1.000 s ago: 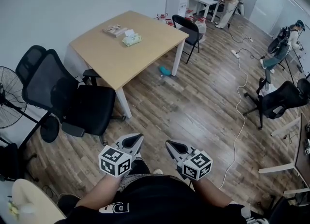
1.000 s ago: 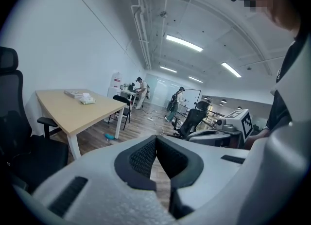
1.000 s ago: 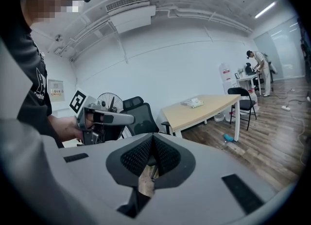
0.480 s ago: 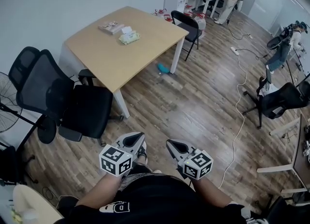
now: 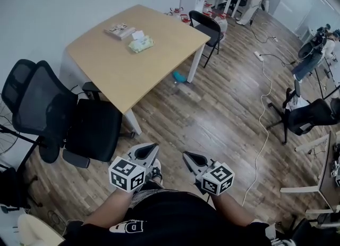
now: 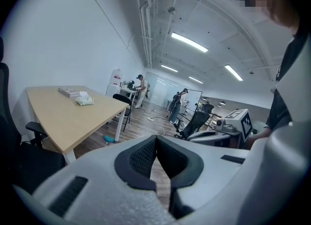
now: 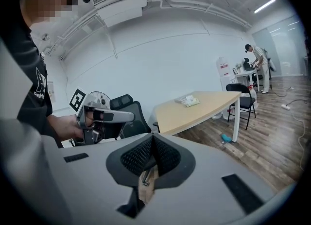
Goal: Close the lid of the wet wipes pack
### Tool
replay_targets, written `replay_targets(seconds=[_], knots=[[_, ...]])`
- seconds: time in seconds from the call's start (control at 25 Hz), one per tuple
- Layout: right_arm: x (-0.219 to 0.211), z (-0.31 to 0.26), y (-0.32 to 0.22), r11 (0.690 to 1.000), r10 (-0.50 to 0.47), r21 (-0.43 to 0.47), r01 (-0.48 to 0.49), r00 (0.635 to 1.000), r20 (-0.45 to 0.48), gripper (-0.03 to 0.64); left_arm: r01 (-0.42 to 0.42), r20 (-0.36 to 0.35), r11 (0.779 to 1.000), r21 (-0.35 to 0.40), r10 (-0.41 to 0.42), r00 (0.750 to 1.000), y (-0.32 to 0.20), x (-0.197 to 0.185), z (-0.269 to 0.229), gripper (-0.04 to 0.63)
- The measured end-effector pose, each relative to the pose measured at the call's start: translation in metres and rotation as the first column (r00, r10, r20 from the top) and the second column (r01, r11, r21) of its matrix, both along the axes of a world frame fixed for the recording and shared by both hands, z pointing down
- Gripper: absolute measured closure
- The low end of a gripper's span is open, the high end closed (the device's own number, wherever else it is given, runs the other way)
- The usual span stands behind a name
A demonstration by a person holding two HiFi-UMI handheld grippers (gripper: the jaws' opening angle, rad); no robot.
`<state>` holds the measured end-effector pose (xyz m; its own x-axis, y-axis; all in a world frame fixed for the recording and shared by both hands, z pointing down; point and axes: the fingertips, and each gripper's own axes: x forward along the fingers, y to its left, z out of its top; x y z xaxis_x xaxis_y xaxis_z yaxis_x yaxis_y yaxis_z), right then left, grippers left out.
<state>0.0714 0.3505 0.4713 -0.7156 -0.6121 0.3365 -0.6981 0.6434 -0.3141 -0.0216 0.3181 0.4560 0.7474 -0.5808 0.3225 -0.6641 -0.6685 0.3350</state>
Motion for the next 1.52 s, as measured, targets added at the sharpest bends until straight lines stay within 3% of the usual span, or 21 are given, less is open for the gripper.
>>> replay_targets(seconds=[0.36, 0.84, 1.52], knots=[[-0.028, -0.005, -0.084, 1.0, 0.002, 0.004, -0.002, 1.0, -0.025, 0.614, -0.003, -0.017, 1.0, 0.016, 0.003, 1.0, -0.087, -0.03, -0.005, 0.578], [-0.059, -0.006, -0.16, 1.0, 0.018, 0.013, -0.018, 0.998, -0.058, 0.614, -0.006, -0.043, 1.0, 0.031, 0.008, 0.999, -0.167, -0.067, -0.005, 0.578], [-0.079, -0.006, -0.21, 1.0, 0.009, 0.017, -0.008, 0.999, -0.049, 0.614, 0.004, -0.044, 0.999, 0.032, -0.002, 0.999, -0.21, -0.088, -0.002, 0.578]])
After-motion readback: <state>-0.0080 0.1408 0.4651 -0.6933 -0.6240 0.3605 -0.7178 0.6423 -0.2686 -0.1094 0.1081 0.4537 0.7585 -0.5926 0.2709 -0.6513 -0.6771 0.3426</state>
